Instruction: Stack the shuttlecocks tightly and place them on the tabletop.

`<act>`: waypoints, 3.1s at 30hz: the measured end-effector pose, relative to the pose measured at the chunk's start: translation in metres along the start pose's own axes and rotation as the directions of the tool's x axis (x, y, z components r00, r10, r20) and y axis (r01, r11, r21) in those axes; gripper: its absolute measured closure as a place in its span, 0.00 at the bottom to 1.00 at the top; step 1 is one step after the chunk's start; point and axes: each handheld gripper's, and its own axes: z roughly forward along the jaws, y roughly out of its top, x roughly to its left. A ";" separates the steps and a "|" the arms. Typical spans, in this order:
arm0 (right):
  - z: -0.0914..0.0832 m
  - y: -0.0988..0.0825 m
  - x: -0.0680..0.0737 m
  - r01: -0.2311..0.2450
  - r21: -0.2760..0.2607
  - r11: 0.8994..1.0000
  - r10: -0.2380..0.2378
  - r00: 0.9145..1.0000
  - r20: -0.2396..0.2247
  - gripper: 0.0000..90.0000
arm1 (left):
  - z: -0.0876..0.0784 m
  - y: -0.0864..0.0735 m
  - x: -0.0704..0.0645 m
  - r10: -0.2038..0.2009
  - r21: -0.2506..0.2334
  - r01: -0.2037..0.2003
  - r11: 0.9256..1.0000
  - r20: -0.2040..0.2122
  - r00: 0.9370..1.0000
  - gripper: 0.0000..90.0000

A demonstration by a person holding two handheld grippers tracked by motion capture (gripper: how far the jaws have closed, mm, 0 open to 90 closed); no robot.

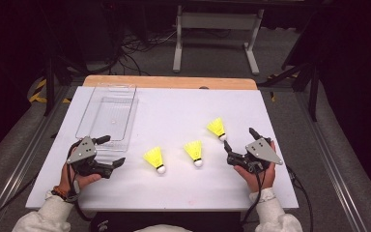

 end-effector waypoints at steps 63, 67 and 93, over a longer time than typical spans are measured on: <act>0.002 -0.010 0.017 0.138 0.108 0.985 -0.132 0.990 -0.056 0.14 | 0.063 0.051 -0.015 -0.067 0.152 0.024 0.988 0.287 0.956 0.99; 0.004 -0.012 0.018 0.144 0.122 0.982 -0.138 0.989 -0.059 0.14 | 0.060 0.064 -0.004 -0.015 0.176 -0.030 0.984 0.246 0.969 0.99; 0.013 -0.020 0.019 0.171 0.201 0.965 -0.156 0.984 -0.087 0.14 | 0.105 0.107 0.051 0.105 0.390 -0.167 0.905 0.176 0.979 0.98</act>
